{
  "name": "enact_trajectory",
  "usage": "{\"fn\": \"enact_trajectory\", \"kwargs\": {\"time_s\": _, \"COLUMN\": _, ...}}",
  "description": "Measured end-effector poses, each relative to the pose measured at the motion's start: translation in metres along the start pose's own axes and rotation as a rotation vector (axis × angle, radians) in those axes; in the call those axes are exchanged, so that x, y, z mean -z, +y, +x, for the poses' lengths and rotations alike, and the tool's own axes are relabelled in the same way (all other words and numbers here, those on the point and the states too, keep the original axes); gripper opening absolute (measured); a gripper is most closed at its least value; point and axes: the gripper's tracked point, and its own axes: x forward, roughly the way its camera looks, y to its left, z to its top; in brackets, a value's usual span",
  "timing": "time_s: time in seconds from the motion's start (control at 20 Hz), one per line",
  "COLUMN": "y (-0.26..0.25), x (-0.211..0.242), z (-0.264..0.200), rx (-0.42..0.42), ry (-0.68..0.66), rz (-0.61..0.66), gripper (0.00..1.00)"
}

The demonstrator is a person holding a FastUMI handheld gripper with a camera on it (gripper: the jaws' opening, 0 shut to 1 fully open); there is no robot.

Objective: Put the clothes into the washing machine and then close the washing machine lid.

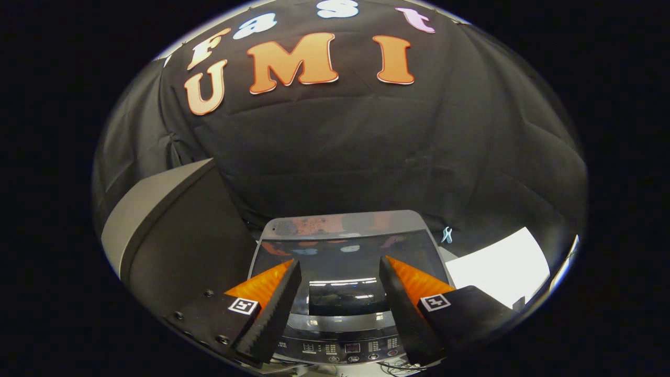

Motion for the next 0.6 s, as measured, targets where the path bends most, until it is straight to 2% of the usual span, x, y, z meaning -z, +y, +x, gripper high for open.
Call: {"fn": "enact_trajectory", "kwargs": {"time_s": 0.6, "y": -0.038, "x": -0.154, "z": -0.104, "rx": 0.013, "ry": -0.284, "rz": 0.04, "gripper": 0.98}}
